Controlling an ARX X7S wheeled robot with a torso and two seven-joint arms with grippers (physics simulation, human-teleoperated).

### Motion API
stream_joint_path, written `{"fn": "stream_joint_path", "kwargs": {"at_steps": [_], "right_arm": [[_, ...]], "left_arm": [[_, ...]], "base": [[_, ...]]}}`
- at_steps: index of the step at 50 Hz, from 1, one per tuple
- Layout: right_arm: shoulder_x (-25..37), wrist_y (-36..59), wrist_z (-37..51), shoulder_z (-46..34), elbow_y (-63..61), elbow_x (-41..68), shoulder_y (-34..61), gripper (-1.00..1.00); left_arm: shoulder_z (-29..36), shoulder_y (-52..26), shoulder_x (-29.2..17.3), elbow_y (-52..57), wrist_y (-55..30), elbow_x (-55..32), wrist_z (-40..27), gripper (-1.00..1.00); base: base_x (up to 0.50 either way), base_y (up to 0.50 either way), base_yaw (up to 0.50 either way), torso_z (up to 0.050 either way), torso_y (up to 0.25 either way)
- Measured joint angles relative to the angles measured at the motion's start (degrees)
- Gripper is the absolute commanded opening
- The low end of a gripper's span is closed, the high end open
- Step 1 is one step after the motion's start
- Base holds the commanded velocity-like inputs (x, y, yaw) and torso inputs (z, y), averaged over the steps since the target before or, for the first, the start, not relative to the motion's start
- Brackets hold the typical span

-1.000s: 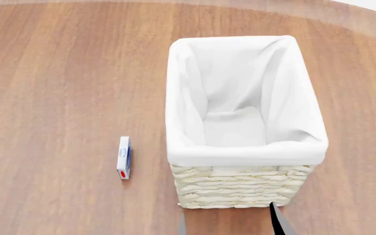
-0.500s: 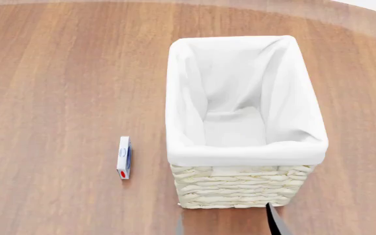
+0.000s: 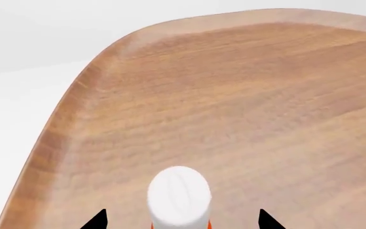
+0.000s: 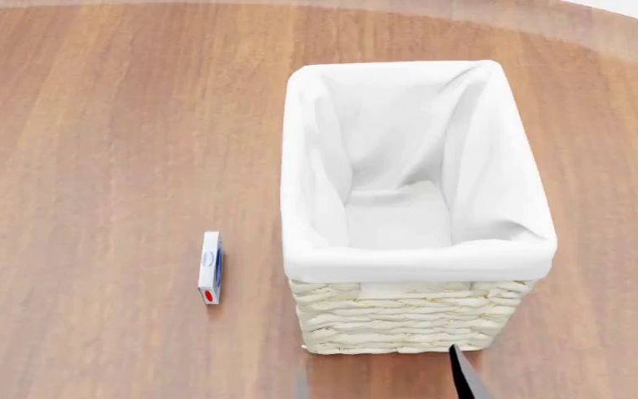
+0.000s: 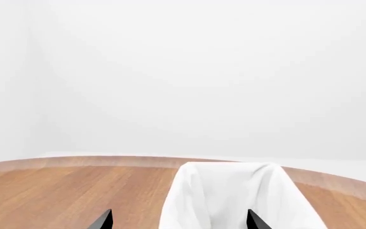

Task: Pick up the ketchup, and put it in the basket.

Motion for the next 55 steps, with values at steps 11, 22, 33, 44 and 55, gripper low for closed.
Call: {"fn": "stream_joint_path", "kwargs": {"at_steps": [11, 22, 33, 44, 55], "right_arm": [[0.24, -0.02, 0.24, 0.10, -0.20, 0.17, -0.01, 1.00], [0.41, -0.10, 0.35, 0.13, -0.17, 0.36, 0.08, 1.00], [0.41, -0.09, 0.38, -0.08, 0.02, 0.39, 0.26, 1.00], [0.37, -0.09, 0.42, -0.41, 0.18, 0.24, 0.37, 1.00], [0.27, 0.01, 0.47, -0.85, 0.24, 0.01, 0.49, 1.00]], "left_arm": [[0.06, -0.85, -0.89, -1.65, -0.54, -0.20, 0.49, 1.00], [0.01, -1.84, -1.37, -4.17, -0.68, -0.55, 1.43, 1.00], [0.44, -3.30, -1.71, -7.10, -0.67, -0.54, 2.54, 1.00], [1.05, -4.06, -2.04, -8.17, -1.04, 0.15, 2.48, -1.00], [0.99, -3.96, -2.13, -8.17, -1.42, 0.87, 2.39, -1.00]], "base": [[0.00, 0.00, 0.00, 0.000, 0.000], [0.00, 0.00, 0.00, 0.000, 0.000], [0.00, 0.00, 0.00, 0.000, 0.000], [0.00, 0.00, 0.00, 0.000, 0.000], [0.00, 0.00, 0.00, 0.000, 0.000]]}}
